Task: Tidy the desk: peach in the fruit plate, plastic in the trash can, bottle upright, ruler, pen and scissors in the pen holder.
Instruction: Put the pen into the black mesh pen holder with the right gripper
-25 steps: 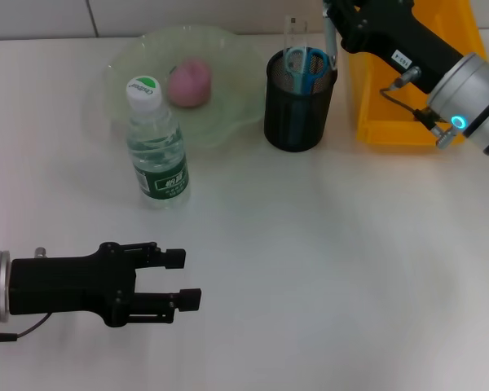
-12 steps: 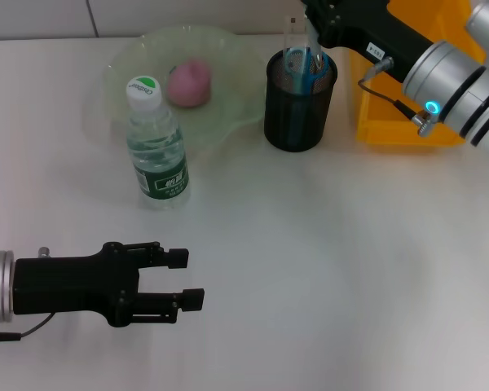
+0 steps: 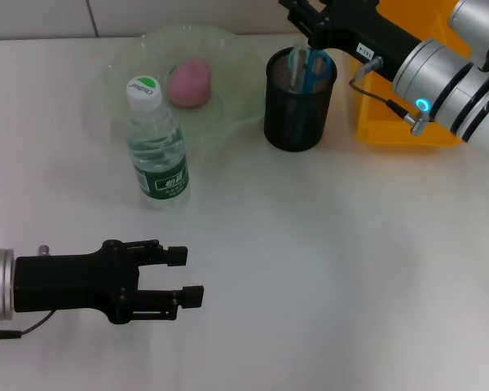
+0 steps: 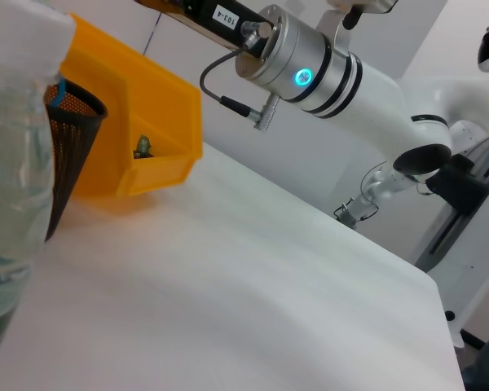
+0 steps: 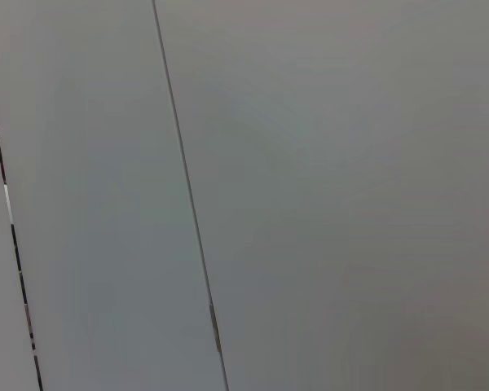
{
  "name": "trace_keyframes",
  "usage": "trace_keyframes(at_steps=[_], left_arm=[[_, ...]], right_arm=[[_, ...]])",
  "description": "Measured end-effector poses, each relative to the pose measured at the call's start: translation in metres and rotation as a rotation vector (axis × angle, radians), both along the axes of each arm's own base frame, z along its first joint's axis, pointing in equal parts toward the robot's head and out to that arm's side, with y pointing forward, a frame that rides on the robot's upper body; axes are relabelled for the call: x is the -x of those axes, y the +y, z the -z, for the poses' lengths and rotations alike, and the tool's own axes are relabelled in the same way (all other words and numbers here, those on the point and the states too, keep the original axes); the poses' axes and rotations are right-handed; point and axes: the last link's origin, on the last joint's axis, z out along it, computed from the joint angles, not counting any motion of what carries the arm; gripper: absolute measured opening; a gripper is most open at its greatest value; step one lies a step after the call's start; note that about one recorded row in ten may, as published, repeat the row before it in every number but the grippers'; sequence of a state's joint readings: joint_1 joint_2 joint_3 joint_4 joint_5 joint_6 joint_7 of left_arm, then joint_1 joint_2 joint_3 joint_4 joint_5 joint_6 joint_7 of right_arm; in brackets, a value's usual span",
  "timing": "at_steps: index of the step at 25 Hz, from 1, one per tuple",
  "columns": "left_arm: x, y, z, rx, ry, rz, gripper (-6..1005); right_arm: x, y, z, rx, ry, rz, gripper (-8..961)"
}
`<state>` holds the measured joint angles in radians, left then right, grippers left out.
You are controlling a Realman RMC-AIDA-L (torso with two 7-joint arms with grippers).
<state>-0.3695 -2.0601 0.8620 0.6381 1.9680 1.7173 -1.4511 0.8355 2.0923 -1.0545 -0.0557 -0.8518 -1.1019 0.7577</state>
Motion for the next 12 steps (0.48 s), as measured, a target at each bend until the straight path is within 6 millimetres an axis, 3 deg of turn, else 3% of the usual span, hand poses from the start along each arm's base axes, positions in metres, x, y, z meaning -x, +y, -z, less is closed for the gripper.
trace_keyframes(at_steps=[12], left_arm=[[0.000,0.000,0.000,-0.002,0.001,-0.001,782]], right_arm=[[-0.008,-0.015,-0.013,-0.022,0.103,-0.030,413]])
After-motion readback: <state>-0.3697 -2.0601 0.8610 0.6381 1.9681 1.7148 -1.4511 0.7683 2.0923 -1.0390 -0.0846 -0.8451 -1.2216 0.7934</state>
